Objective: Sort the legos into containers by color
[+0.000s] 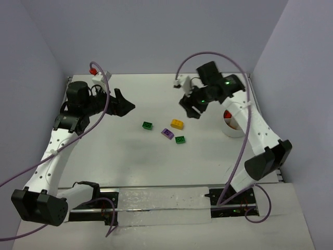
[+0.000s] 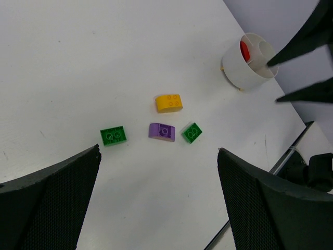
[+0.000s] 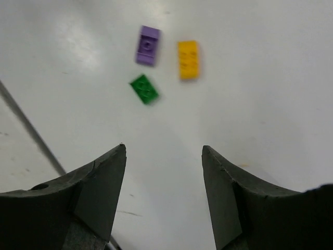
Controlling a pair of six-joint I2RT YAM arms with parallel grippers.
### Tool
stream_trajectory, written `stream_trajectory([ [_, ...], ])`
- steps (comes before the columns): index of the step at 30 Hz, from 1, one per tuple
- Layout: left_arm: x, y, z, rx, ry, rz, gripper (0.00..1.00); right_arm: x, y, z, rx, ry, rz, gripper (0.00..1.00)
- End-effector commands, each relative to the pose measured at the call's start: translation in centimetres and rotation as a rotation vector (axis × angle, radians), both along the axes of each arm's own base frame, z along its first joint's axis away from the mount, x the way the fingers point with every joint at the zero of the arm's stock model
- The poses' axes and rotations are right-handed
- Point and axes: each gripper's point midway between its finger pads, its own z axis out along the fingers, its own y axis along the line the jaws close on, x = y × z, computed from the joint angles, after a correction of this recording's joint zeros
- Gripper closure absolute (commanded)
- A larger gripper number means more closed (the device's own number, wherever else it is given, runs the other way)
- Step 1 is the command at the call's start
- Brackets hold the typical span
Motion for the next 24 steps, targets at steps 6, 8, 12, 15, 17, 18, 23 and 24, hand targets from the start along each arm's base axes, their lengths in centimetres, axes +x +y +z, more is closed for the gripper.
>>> stream_trajectory([
  [6, 0.5, 2.0, 4.5, -0.113, -0.072, 0.071, 0.01, -1.4, 11.3, -8.3, -0.093, 0.2, 0.021, 0.35],
  [8, 0.7, 2.3, 4.8, -0.135, -0.062, 0.081, 0.01, -1.2, 13.0, -9.0, -0.106, 0.203, 0.034, 0.36],
  [12, 1.4, 2.9, 4.8, -0.141, -0.04, 0.115, 0.01, -0.1, 14.9, -12.6, -0.174, 0.249, 0.022, 0.38],
  [15, 1.8, 3.2, 4.4, -0.128, -0.016, 0.131, 0.01, 1.1, 15.7, -13.9, -0.197, 0.258, -0.006, 0.4],
  [17, 2.0, 3.3, 4.1, -0.123, -0.009, 0.135, 0.01, 1.7, 15.7, -15.7, -0.238, 0.268, -0.019, 0.41],
  [18, 2.0, 3.3, 4.1, -0.124, -0.008, 0.137, 0.01, 1.9, 15.8, -16.4, -0.254, 0.274, -0.022, 0.41],
  [23, 2.1, 3.3, 4.0, -0.129, -0.015, 0.137, 0.01, 2.8, 15.1, -19.5, -0.327, 0.282, -0.037, 0.43],
  [24, 2.1, 3.3, 4.0, -0.132, -0.013, 0.138, 0.01, 3.0, 14.9, -20.0, -0.34, 0.282, -0.04, 0.42],
])
